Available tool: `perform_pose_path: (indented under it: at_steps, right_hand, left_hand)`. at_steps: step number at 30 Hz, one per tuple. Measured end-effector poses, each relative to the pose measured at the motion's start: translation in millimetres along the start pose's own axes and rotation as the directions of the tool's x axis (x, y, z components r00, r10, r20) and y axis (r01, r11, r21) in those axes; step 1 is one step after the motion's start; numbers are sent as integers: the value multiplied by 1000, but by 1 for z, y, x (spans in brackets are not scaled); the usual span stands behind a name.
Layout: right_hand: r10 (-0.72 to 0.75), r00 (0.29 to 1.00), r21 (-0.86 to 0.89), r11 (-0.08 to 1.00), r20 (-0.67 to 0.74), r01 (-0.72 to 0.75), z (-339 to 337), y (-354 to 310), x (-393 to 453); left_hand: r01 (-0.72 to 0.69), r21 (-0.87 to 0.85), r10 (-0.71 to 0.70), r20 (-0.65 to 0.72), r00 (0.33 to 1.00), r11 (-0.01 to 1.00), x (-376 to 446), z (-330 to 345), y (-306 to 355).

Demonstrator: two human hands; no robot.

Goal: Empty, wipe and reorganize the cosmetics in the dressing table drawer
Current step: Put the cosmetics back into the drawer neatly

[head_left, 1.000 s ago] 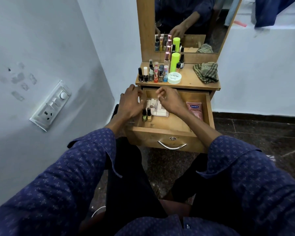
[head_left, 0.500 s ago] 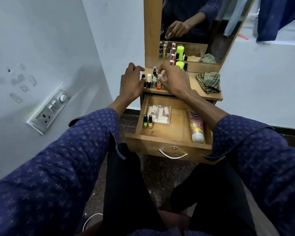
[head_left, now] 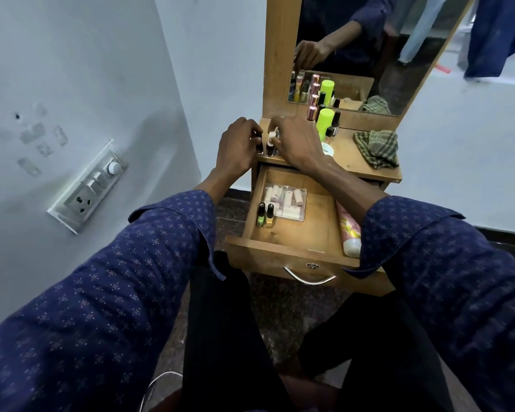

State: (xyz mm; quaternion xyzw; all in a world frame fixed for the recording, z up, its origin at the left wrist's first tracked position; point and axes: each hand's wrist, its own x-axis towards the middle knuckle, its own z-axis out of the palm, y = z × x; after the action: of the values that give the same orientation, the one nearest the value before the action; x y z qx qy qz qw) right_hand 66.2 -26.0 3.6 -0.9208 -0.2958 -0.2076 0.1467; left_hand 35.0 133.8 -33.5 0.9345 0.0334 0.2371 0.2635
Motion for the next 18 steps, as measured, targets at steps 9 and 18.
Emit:
perform_pose_path:
  at_steps: [9,18]
  right_hand:
    - [110,992,320,939,60,-123,-7,14,-23]
    - [160,974,481,849,158,-217,-19,35,-61]
  left_hand:
    - [82,-236,-107,-98,989,968,-17,-5,-4]
    - [150,-311,-163,-15,987,938,-48,-8,0]
